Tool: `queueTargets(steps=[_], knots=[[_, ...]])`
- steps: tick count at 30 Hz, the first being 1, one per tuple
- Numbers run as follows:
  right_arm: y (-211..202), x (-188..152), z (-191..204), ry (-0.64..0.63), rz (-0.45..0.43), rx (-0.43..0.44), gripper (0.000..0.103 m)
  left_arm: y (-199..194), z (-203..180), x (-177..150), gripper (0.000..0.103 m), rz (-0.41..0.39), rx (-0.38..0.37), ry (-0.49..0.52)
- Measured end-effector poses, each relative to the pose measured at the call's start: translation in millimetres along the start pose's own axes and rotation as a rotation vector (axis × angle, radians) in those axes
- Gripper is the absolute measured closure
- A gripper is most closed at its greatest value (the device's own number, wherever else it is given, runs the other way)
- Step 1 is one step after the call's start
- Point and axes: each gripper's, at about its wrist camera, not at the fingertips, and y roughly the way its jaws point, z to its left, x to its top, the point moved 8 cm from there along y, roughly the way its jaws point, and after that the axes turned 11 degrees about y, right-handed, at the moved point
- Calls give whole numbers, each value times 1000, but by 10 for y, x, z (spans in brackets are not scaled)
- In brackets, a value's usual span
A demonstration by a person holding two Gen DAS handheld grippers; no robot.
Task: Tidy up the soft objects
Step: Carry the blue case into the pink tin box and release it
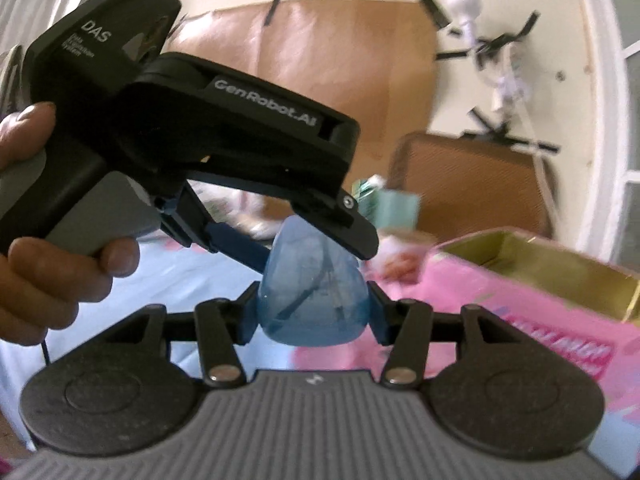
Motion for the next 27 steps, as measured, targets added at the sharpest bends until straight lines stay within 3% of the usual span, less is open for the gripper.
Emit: queueTargets(steps=[9,13,19,21,27], knots=[[-49,328,-810,22,-119,-180,47,689,-694,530,14,-9,-77,136],[26,319,-1125,55,-119,-244,47,1076,-838,597,14,31,-103,130],[284,213,-1456,108,-75,-323,46,1505,-864,626,15,68,-77,129],[323,197,-1526,134,-62,-340,37,1528,-834,643,14,58,-69,121],[264,209,-1561,143,-94,-396,36,1317,-740,681,11,2,-68,93]])
